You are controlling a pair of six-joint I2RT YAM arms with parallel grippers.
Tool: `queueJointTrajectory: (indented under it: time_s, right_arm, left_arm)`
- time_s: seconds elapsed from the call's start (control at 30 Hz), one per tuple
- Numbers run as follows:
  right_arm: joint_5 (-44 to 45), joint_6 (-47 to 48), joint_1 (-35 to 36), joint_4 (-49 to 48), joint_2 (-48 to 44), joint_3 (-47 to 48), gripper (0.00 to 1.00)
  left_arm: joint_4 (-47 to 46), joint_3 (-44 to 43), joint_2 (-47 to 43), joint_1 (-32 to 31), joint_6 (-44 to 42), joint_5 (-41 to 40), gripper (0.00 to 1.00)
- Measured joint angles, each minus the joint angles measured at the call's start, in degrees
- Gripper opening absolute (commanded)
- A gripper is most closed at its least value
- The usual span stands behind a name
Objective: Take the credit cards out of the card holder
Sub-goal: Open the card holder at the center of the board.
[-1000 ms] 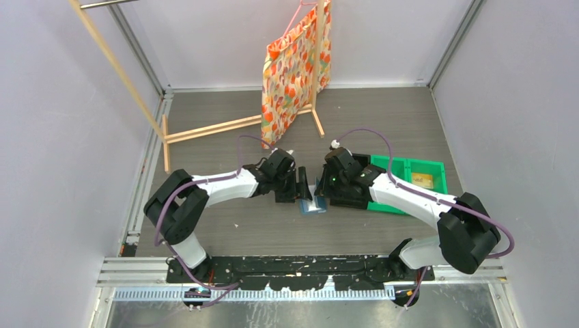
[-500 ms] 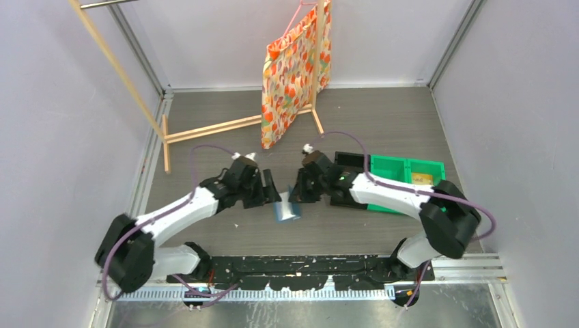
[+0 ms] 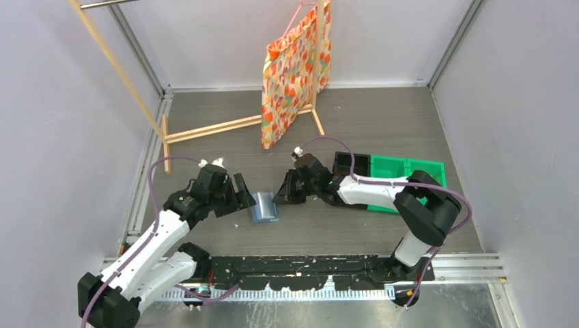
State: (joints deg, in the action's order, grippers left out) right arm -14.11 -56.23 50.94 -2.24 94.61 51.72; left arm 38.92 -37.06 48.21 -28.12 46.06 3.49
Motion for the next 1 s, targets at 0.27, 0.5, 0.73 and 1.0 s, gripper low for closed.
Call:
queueJointTrajectory:
  time_s: [0.27, 0.5, 0.73, 1.0]
  right_arm:
    - [-2.1, 1.1, -4.5, -4.0, 0.1, -6.2, 0.01]
    - [-1.9, 3.9, -5.3, 0.0, 0.8, -8.2, 0.01]
    - [-1.3, 5.8, -5.2, 4.3, -1.8, -7.7, 0.01]
    - [-1.3, 6.9, -3.6, 8.2, -4.1, -2.4, 0.01]
  left_arm:
    - [1.2, 3.6, -0.2, 0.0, 1.4, 0.9, 0.76]
    - [-1.6, 4.5, 0.4, 0.0, 1.9, 4.3, 0.78]
    - [-5.3, 4.3, 1.2, 0.0, 1.7, 7.3, 0.81]
    - [-9.7, 3.9, 6.1, -0.4, 1.7, 10.6, 0.83]
